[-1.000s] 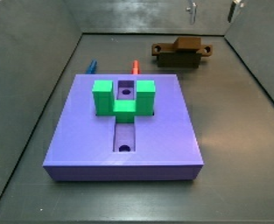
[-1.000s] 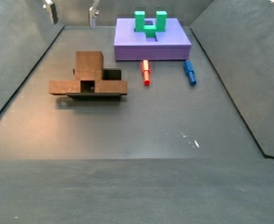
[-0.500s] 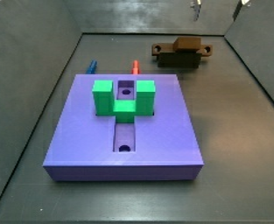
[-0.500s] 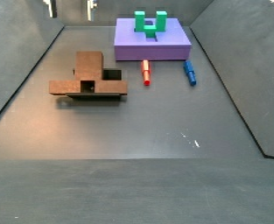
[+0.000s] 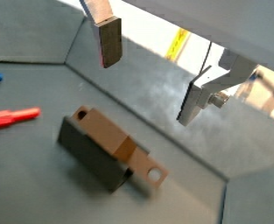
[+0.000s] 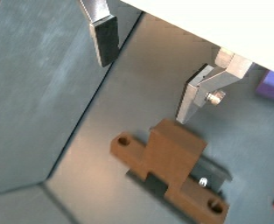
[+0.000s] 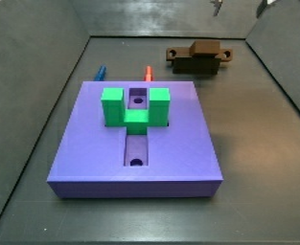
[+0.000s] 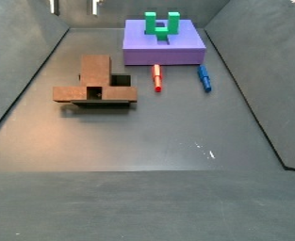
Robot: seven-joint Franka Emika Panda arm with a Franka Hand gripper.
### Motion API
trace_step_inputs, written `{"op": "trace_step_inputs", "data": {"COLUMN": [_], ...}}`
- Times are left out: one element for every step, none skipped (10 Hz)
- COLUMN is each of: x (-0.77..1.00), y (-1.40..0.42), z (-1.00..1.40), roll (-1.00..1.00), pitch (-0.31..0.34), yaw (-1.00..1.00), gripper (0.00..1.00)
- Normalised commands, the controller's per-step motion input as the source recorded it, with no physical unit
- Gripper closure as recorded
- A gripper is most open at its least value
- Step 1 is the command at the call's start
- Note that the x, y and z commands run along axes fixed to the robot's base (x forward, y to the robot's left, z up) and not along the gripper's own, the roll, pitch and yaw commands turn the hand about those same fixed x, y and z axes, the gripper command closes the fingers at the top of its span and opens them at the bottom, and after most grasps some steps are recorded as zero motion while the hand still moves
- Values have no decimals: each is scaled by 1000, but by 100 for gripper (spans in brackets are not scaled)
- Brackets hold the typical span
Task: Pick up the brown object. Move up. Place the brown object on the fixture. Regrasp the brown object. Move to above the board. Insert the brown object.
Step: Regrasp the brown object.
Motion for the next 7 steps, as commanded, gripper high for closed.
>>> {"op": "trace_step_inputs", "data": {"x": [189,106,34,31,3,0,-54], "y": [200,251,240,154,183,0,0], "z": [-223,-331,-354,-263,-306,-240,-226], "roll": [974,869,843,940,831,491,286], "pitch": [60,26,23,69,26,0,0], "yaw": [363,394,454,497,489,357,243], "gripper": [0,0,0,0,0,0,0]}}
